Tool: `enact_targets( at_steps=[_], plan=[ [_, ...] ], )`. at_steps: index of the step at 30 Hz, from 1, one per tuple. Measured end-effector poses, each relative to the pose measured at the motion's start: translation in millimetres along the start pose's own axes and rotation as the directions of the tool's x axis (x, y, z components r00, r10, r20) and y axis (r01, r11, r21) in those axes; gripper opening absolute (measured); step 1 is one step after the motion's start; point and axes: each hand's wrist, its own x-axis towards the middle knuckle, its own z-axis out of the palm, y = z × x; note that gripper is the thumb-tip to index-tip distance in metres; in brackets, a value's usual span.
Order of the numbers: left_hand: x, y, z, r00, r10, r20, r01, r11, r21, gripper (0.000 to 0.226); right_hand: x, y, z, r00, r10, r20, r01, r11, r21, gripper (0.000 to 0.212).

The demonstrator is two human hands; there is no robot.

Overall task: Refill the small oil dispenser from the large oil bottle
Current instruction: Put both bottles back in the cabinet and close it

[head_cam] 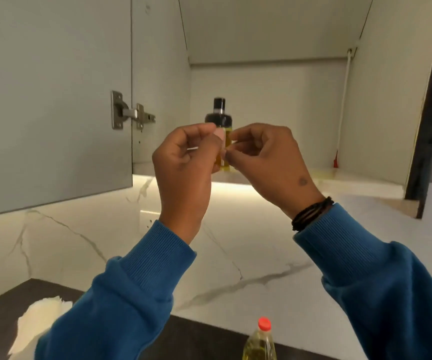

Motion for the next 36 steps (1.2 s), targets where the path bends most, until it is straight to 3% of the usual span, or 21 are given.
enact_targets(
  at_steps=[5,8,12,16,20,23,28,32,36],
  plan=[
    [-56.2,-15.1,-12.1,0.998,-0.043,0.039,0.044,0.998,-0.037,0.016,-56.5,6.7,3.6,0.999,-0.019,0.028,0.018,0.998,0.056,0.013],
    [-97.7,-38.7,-21.5,0.988,-0.143,0.051,0.145,0.988,-0.046,0.015,-97.9,26.9,9.6,0.998,0.028,0.050,-0.030,0.999,0.044,0.013],
    [-149.8,-92.0,-40.6,0.941,-0.329,0.075,0.333,0.942,-0.041,0.016,-155.3,68.1,18.8,0.971,0.210,0.116,-0.216,0.975,0.045,0.018],
    [-203.8,-157.4,-66.6,0.823,-0.556,0.120,0.543,0.831,0.122,0.003,-221.2,126.4,37.9,0.881,0.454,0.132,-0.452,0.891,-0.047,0.021],
    [-257.2,-221.9,-93.0,0.615,-0.776,0.144,0.713,0.624,0.318,0.038,-287.7,184.1,60.0,0.814,0.578,0.057,-0.572,0.815,-0.094,0.017],
    [-288.7,-259.8,-109.8,0.500,-0.848,0.178,0.715,0.519,0.468,0.063,-325.8,220.1,71.4,0.790,0.612,-0.041,-0.611,0.779,-0.140,0.022],
    [-307.3,-295.6,-121.6,0.400,-0.896,0.193,0.646,0.425,0.634,0.083,-359.9,263.2,77.0,0.699,0.713,-0.058,-0.709,0.680,-0.186,0.049],
    [-303.3,-309.8,-115.4,0.403,-0.879,0.256,0.619,0.468,0.631,0.086,-365.4,287.4,79.5,0.629,0.770,0.110,-0.747,0.637,-0.192,0.064],
    [-296.5,-317.7,-108.6,0.438,-0.839,0.322,0.580,0.537,0.612,0.072,-357.1,302.0,84.2,0.614,0.766,0.190,-0.759,0.639,-0.124,0.066]
  ],
)
